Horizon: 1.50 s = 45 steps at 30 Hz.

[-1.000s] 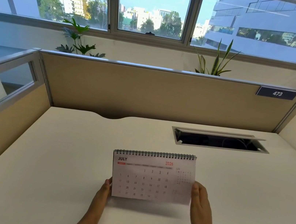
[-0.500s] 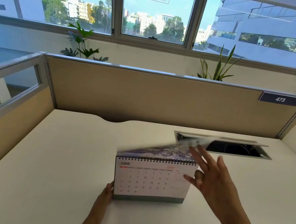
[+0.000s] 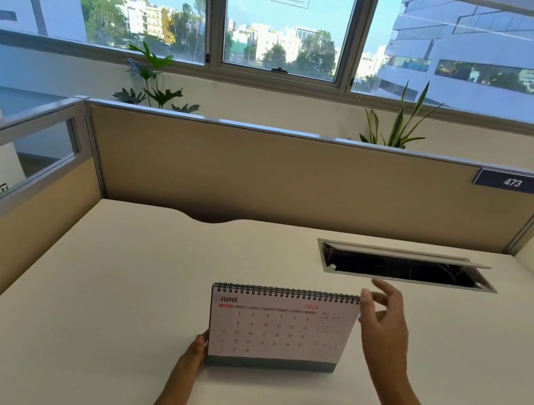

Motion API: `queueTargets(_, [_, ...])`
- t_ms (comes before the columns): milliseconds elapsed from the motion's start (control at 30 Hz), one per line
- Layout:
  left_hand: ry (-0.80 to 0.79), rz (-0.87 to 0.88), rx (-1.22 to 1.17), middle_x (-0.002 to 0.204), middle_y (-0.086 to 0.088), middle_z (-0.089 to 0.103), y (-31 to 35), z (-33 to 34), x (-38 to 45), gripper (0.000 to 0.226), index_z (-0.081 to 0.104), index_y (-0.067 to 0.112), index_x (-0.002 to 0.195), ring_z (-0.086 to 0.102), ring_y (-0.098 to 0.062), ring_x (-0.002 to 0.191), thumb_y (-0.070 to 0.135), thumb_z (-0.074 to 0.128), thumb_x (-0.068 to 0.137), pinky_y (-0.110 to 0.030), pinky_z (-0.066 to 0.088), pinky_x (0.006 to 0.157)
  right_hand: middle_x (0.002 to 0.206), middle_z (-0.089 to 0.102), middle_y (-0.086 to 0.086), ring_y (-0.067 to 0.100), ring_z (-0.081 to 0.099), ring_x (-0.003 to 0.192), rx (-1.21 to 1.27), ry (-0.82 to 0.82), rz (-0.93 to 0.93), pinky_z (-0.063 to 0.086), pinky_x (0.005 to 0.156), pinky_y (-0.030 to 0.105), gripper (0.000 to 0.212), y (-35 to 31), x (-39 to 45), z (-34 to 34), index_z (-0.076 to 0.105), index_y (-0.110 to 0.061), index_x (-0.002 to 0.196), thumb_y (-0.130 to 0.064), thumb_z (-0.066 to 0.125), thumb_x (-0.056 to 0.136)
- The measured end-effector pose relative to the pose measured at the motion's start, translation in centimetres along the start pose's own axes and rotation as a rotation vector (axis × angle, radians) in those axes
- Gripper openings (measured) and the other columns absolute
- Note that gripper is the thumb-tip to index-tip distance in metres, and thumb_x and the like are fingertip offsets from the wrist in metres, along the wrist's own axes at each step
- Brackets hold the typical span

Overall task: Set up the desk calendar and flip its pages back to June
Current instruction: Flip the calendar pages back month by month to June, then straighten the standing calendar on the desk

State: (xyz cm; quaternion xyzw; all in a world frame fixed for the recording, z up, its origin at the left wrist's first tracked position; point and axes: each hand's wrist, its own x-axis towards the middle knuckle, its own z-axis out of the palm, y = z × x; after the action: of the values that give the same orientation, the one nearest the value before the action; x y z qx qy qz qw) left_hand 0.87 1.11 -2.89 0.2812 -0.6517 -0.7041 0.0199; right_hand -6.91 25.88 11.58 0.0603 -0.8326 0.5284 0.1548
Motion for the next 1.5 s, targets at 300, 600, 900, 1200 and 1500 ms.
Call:
queueTargets(300, [0.021,0.04,0.068,0.134,-0.018,0.049,0.0,0.2,-0.3,0.047,0.038,0.013,0.133,0.045,-0.033,0.121,0.03,0.014,0.096,-0.035,0.035,0.099,0.116,0.063,0.007,0.021,0.057,0.106,0.146,-0.333,0.42,0.033,0.093,0.034,0.054,8.0,-4.3,1.5,0.052,-0.02,0.12,-0.047,0.014,0.093])
queueTargets(600, [0.067,0.009,0.112,0.114,-0.014,0.058,0.7,0.6,-0.7,0.04,0.052,0.01,0.116,0.05,-0.025,0.095,0.029,0.023,0.097,-0.032,0.039,0.086,0.132,0.051,0.011,0.026,0.047,0.117,0.104,-0.431,0.509,0.03,0.109,0.036,0.06,9.2,-5.0,2.1,0.045,-0.016,0.126,-0.051,0.016,0.088])
queueTargets(900, [0.027,0.15,0.085,0.112,-0.001,0.052,0.3,0.5,-2.6,0.038,0.044,0.022,0.123,0.045,-0.02,0.108,0.034,0.023,0.094,-0.028,0.032,0.095,0.136,0.05,0.013,0.03,0.045,0.124,0.076,-0.457,0.523,0.026,0.114,0.046,0.074,8.8,-4.5,1.9,0.047,-0.014,0.13,-0.061,0.017,0.081])
queueTargets(1200, [0.069,0.152,0.107,0.114,-0.003,0.051,0.1,0.7,-2.9,0.041,0.043,0.017,0.127,0.044,-0.019,0.107,0.033,0.026,0.094,-0.03,0.034,0.098,0.131,0.054,0.012,0.029,0.048,0.118,0.092,-0.459,0.482,0.03,0.112,0.045,0.065,9.5,-4.7,2.0,0.052,-0.017,0.12,-0.06,0.019,0.084])
queueTargets(1500, [0.1,0.182,0.04,0.125,-0.015,0.056,0.1,0.1,-3.0,0.043,0.042,0.014,0.13,0.052,-0.028,0.109,0.03,0.024,0.095,-0.04,0.037,0.102,0.116,0.061,0.006,0.023,0.054,0.106,0.136,-0.402,0.397,0.039,0.096,0.031,0.093,9.7,-4.9,1.7,0.055,-0.013,0.121,-0.08,0.017,0.069])
